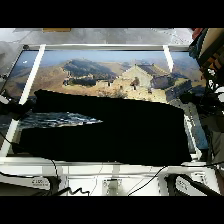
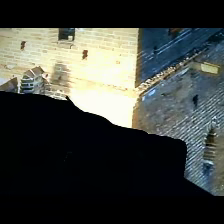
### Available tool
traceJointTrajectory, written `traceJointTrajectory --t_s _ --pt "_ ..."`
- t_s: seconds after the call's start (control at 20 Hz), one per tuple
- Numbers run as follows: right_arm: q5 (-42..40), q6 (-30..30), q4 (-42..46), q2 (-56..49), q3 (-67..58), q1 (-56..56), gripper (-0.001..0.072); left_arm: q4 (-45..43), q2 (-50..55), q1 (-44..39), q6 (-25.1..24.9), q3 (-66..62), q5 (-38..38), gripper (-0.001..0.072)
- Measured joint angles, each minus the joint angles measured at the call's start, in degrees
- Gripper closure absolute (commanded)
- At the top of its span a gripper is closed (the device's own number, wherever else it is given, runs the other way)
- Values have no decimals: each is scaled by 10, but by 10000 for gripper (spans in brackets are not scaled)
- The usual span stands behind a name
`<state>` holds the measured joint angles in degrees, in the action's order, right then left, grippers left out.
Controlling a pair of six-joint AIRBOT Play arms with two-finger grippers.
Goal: Fold the clothes and pants, and hang the long-sleeved shirts on hangers.
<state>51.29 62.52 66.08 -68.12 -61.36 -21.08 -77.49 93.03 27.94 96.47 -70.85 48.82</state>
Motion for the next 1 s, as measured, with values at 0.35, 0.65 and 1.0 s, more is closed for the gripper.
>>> traceJointTrajectory --t_s 0.35,0.65,1.0 --pt "-12 5 -4 0 0 0 264 28 31 -24 21 0 -96 692" --pt "-17 10 -4 0 0 0 265 30 -9 -28 17 -48 -140 692" --pt "-18 12 -2 0 0 0 273 3 -87 -28 -63 -89 -90 692"
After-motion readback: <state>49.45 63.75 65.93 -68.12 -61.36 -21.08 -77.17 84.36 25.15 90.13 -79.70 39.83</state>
